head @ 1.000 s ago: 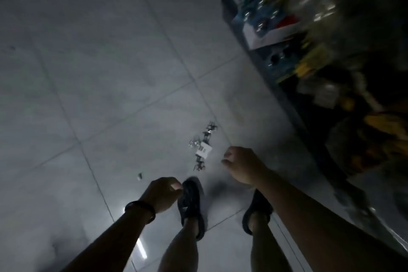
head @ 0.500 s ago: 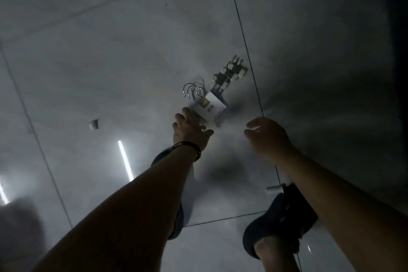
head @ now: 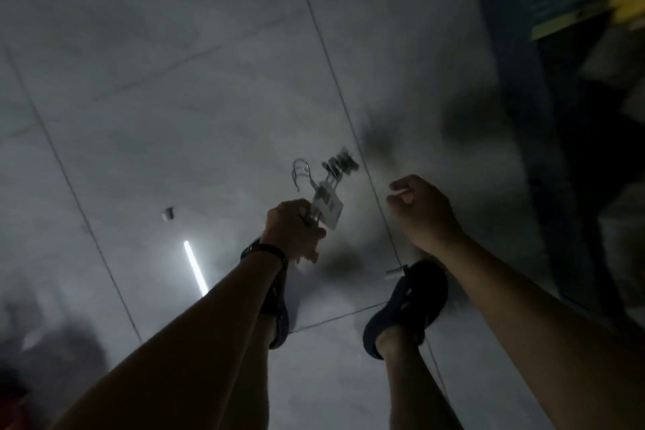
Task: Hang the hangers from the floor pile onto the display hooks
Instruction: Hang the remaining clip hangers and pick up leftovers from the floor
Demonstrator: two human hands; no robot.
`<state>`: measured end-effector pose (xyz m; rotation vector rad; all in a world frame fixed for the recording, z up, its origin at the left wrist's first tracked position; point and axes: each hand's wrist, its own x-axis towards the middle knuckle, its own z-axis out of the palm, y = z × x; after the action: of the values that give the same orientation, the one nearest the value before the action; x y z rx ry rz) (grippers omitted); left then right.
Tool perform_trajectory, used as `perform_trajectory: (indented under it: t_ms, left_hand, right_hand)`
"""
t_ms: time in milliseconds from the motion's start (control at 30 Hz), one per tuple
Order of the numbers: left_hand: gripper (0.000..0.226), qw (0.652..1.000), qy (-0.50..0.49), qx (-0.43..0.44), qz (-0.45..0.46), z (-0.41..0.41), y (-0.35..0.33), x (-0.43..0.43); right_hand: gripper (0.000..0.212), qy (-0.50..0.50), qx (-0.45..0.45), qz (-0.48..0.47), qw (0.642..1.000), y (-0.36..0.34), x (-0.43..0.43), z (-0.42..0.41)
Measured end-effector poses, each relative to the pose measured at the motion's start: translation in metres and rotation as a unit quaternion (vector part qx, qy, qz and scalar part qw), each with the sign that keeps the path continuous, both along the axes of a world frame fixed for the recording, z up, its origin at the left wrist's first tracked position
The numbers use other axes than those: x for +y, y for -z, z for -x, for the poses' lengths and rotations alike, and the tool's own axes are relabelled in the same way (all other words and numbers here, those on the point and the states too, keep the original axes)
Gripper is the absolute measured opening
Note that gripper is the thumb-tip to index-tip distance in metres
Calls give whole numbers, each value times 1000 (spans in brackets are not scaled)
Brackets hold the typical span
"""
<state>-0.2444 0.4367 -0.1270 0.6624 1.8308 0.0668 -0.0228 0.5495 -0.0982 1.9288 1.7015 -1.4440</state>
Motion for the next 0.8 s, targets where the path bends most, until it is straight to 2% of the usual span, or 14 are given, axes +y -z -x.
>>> perform_trajectory:
  t_ms: [67, 167, 300, 400, 467, 567, 633, 733, 800]
  left_hand:
    - [45, 998, 45, -29, -36, -4, -61, 14]
    - [71, 987, 99, -75, -101, -20, -167, 43]
    - [65, 959, 197, -79, -189, -42, -313, 97]
    - [63, 927, 281, -54, -244, -60, -423, 130]
    - [63, 900, 341, -39, -269, -74, -491, 145]
    - [62, 844, 431, -25, -319, -97, -580, 160]
    - [61, 799, 488, -27, -350, -116, -630, 166]
    - [58, 742, 553, -49, -376, -148, -694, 174]
    - [61, 702, 587, -63, -397, -174, -728, 173]
  right_hand:
    - [27, 3, 14, -33, 999, -56, 18, -7]
    - [47, -64, 25, -90, 994, -154, 42, -24]
    - [73, -183, 23, -205, 961, -293, 76, -51]
    - [65, -261, -13, -229, 938, -397, 91, -76]
    - [56, -277, -28, -229, 933, -463, 94, -97]
    - [46, -265, -27, -256, 929, -557, 82, -132]
    - [40, -233, -7, -249, 940, -606, 65, -157]
    - [50, -155, -12, -211, 965, -664, 32, -192]
    - [52, -86, 3, -228, 970, -696, 4, -216]
